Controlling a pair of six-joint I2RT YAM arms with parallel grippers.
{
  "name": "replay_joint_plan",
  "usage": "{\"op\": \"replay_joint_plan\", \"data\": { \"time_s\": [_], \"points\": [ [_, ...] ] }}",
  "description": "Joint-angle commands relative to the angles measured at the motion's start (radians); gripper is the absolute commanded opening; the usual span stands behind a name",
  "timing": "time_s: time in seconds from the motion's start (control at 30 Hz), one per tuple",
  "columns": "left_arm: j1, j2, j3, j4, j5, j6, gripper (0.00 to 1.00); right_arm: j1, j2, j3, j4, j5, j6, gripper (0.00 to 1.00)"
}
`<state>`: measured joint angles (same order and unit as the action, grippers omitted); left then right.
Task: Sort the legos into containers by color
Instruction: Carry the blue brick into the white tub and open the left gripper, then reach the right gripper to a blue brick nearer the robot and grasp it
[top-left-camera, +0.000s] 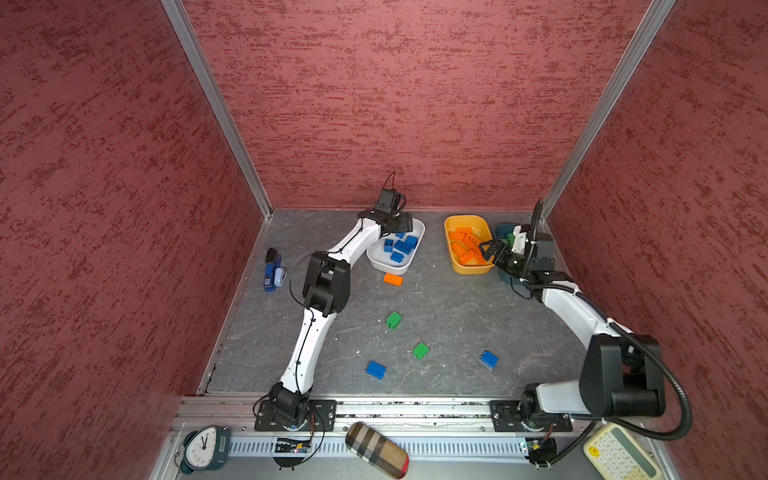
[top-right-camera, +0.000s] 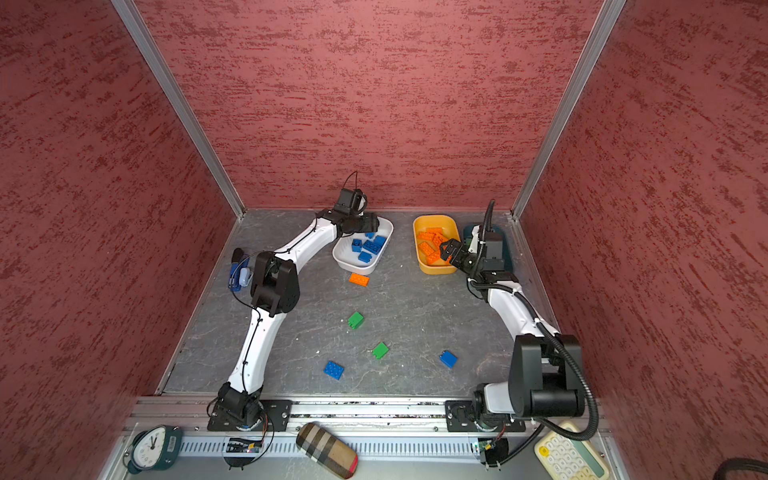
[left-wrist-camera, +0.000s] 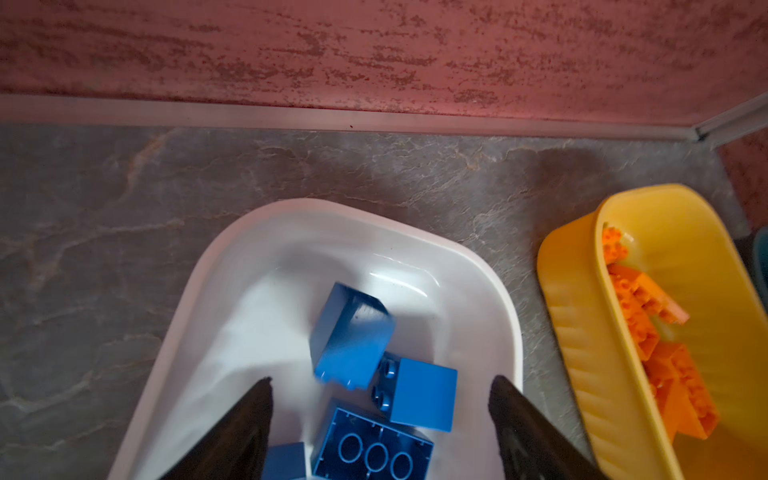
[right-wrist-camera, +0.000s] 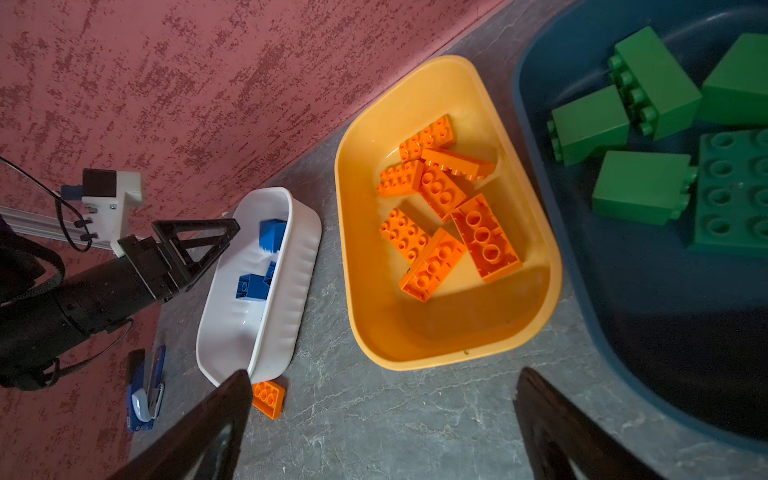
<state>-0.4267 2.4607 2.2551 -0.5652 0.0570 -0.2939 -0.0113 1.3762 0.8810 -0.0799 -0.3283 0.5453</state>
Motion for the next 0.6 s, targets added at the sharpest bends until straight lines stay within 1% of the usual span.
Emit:
{"op": "replay_joint_plan", "data": {
  "time_s": [0.0,0.03,0.17,0.23,0.37,0.57],
  "points": [
    [-0.009,-0.047,-0.004,0.006,0.033,-0.001,0.97,0.000,-0.047,-0.025,0.017,0.029,0.000,0.99],
    [-0.012,-0.057,-0.007,0.005,0.038,0.000,0.99,0.002,-0.056,-0.032,0.024,0.037,0.004,0.99],
    [-0.019,-0.108,-0.036,0.012,0.058,-0.008,0.99,0.004,-0.073,-0.034,0.022,0.029,0.013,0.99],
    [-0.020,-0.146,-0.076,0.032,0.071,-0.017,1.00,0.014,-0.086,-0.038,0.029,0.023,0.005,0.99],
    [-0.024,-0.256,-0.213,0.108,0.096,-0.044,0.99,0.051,-0.118,-0.040,0.013,0.078,-0.020,0.99],
    [-0.026,-0.461,-0.480,0.244,0.103,-0.072,1.00,0.074,-0.126,-0.003,-0.144,0.126,0.076,0.99]
  ]
}}
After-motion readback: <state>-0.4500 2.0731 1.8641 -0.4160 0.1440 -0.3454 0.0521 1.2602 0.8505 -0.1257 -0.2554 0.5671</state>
